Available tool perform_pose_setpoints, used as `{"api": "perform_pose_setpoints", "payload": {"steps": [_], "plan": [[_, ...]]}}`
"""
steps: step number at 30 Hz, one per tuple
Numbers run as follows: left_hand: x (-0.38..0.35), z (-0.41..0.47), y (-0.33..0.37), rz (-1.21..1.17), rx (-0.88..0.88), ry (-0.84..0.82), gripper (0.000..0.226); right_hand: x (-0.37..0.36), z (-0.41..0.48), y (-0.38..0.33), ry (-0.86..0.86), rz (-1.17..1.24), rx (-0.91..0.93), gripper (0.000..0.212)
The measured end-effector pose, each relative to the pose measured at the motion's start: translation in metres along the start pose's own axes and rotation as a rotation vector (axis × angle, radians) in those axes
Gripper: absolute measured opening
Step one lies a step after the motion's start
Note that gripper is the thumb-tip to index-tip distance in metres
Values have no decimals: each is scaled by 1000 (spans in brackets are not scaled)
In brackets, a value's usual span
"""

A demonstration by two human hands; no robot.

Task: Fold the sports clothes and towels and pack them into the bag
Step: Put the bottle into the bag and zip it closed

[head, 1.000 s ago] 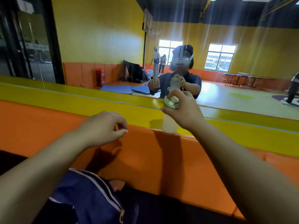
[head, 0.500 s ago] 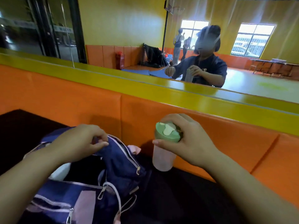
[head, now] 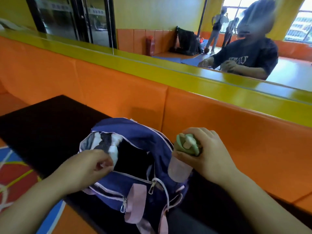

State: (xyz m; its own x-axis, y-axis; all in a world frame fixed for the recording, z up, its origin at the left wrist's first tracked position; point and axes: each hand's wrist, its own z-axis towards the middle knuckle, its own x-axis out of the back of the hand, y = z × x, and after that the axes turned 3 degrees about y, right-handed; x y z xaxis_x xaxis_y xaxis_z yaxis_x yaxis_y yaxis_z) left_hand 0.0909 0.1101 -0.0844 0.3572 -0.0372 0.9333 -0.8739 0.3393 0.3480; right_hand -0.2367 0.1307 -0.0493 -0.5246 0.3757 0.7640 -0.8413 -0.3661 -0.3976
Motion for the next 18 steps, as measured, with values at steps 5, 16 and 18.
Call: {"api": "perform_pose_setpoints", "payload": {"steps": [5, 16, 18], "plan": [[25, 42, -36, -65, -72, 41, 9, -39, 21, -24, 156, 47, -42, 54], [8, 179, -75, -7, -273, -109, 50, -82, 78, -40, 345, 100, -305, 71], [-3, 194, -85, 26, -269, -187, 52, -91, 87, -40, 349, 112, -316, 74]]}}
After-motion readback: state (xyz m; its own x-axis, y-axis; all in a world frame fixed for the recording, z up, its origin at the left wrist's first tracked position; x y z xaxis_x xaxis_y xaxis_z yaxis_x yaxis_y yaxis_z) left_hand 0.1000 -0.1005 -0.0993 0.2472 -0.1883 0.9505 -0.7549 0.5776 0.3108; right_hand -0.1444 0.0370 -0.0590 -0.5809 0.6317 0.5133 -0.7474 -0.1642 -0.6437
